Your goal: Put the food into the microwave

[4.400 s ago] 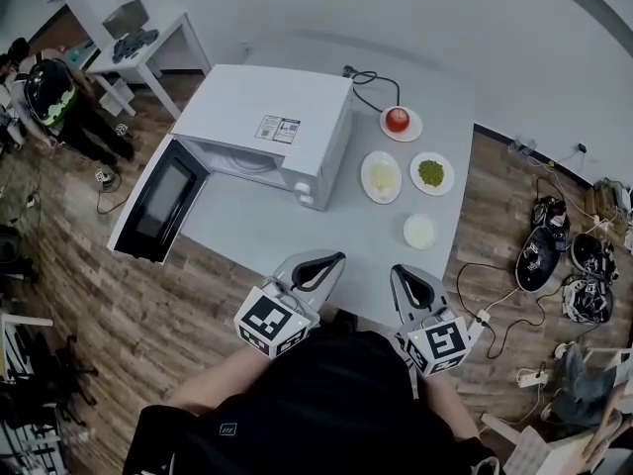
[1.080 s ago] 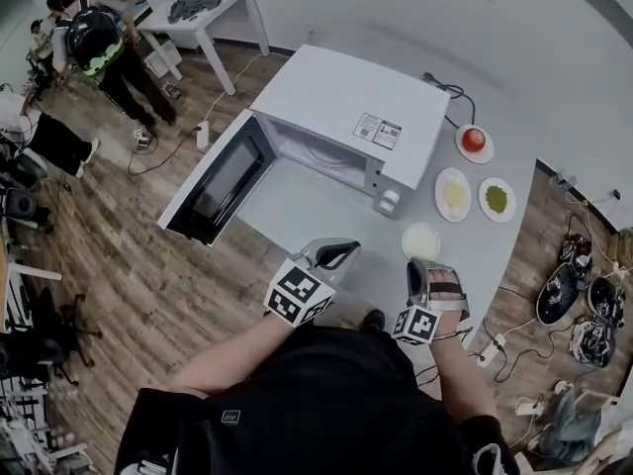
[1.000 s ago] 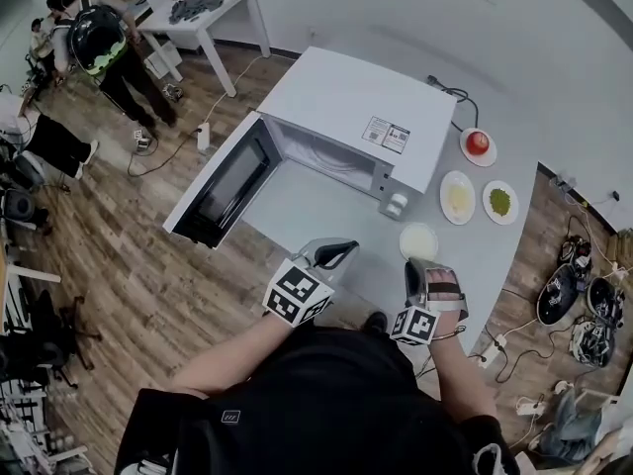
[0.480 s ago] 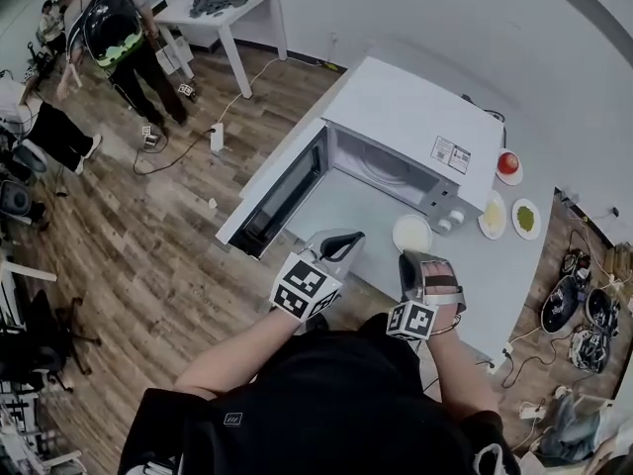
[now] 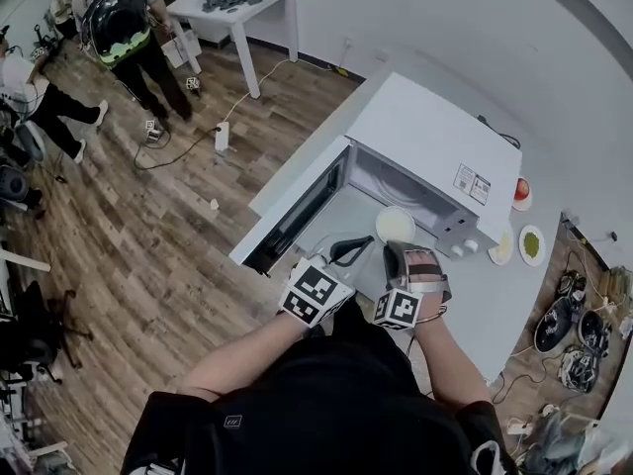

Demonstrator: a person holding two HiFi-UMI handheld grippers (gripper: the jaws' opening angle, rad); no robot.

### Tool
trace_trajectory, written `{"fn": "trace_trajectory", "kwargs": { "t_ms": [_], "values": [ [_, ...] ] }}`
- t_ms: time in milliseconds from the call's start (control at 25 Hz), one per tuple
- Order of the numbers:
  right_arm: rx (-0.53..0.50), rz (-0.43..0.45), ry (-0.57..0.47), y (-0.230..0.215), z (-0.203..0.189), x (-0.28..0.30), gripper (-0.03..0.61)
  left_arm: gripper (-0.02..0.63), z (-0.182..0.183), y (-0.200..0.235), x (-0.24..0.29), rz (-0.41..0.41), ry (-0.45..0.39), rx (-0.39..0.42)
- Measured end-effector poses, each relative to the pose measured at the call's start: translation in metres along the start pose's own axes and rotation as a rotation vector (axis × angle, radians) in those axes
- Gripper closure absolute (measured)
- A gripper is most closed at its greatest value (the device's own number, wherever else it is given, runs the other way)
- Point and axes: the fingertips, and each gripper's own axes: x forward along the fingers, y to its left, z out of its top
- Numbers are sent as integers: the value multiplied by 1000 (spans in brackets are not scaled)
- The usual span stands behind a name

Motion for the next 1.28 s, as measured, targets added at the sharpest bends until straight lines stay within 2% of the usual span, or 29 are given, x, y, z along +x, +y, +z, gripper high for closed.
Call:
{"fn": "trace_trajectory", "kwargs": {
  "t_ms": [280,440,640,920,1080,1280],
  "values": [
    [33,28,2,-23,-12,58,497,606,5,37,26,30,18,-5],
    [62,39,12,-35,-23,85,497,606,-1,54,44,42,37,-58],
    [68,54,44,-43,-38,113,495,606,-3,61,62,34,44,-88],
    [75,60,63,-52,-54,138,495,606,1,55,79,16,54,15],
    [91,68,69,-58,-57,151,495,606,-1,56,81,13,54,19],
    [143,90,93,-63,-64,170,495,606,-2,68,71,47,60,3]
  ]
}}
